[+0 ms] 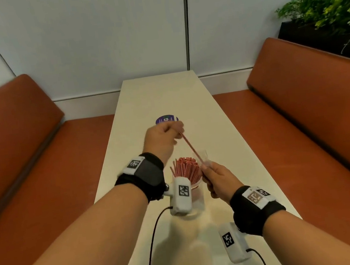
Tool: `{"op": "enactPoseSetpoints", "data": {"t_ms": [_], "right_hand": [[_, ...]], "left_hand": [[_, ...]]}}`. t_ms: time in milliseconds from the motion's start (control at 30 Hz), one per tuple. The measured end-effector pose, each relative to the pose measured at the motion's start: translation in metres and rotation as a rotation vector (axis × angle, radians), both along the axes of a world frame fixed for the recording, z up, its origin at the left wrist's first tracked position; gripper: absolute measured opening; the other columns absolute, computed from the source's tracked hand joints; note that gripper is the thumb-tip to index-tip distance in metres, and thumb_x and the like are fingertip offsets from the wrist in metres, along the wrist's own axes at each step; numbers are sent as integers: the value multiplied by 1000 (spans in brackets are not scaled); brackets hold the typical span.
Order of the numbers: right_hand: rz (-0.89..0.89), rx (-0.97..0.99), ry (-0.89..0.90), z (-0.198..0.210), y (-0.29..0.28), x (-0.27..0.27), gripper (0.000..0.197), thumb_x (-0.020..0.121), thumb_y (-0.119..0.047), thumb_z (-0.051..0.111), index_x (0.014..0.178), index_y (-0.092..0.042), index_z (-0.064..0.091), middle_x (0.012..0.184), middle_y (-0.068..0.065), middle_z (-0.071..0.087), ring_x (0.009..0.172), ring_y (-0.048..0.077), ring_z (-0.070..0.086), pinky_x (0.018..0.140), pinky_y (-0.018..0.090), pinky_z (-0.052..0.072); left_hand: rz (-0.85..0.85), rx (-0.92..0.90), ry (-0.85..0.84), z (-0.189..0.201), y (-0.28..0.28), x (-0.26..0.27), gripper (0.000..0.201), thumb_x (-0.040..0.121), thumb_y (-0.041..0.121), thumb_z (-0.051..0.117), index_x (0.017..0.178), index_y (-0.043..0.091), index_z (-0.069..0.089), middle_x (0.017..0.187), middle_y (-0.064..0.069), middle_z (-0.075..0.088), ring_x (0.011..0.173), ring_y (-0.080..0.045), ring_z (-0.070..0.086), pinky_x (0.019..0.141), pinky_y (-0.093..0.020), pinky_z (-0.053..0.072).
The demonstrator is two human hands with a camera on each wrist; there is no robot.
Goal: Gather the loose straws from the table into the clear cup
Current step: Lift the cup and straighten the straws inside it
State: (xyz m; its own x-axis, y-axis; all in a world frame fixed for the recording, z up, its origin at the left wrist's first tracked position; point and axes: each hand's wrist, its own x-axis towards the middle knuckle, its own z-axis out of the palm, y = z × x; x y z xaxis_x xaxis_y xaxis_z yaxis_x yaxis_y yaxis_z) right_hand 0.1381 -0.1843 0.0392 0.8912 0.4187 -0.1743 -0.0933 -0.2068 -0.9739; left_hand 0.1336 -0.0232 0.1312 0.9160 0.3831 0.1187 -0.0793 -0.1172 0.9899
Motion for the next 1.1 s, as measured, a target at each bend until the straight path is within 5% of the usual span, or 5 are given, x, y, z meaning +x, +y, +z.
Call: {"op": "enactPoseSetpoints", "data": {"t_ms": [500, 600, 700, 833, 1100], "right_hand": [[-178, 228, 222, -14, -10, -5, 15, 93, -6, 42, 90, -8, 56, 69, 8, 54, 46, 18, 44, 46, 27, 41], [-71, 290, 208, -4, -6, -11, 22, 99, -14, 41, 89, -8, 60, 73, 8, 59, 47, 18, 48, 46, 29, 45], [47, 285, 196, 12, 7, -16, 25, 100, -21, 40, 96, -10, 63, 67, 6, 59, 46, 19, 49, 44, 28, 44], [201, 254, 239, 13, 21, -28, 30, 99, -32, 45, 86, -11, 61, 56, 3, 53, 40, 15, 44, 43, 24, 39], [327, 230, 347, -1, 41, -46, 37, 97, -41, 43, 95, -12, 65, 71, 2, 65, 54, 19, 56, 54, 30, 50]], "left_hand": [[-217, 993, 253, -74, 12, -2, 33, 97, 35, 49, 122, 22, 66, 118, -1, 68, 112, -22, 59, 95, -29, 41], [-69, 704, 85, -63, 5, -12, 42, 94, 39, 51, 129, 17, 59, 114, -1, 63, 104, -17, 57, 91, -30, 45], [-366, 423, 291, -62, -9, -21, 58, 79, 59, 60, 118, 17, 64, 103, -2, 69, 85, -11, 63, 84, -28, 51], [-270, -110, 226, -42, -3, -29, 43, 96, 39, 50, 85, 3, 69, 88, -14, 72, 66, -15, 65, 65, -27, 51], [-139, -208, 263, -42, 30, -54, 25, 96, 31, 53, 95, 8, 63, 87, -6, 68, 76, -23, 62, 72, -35, 51]]}}
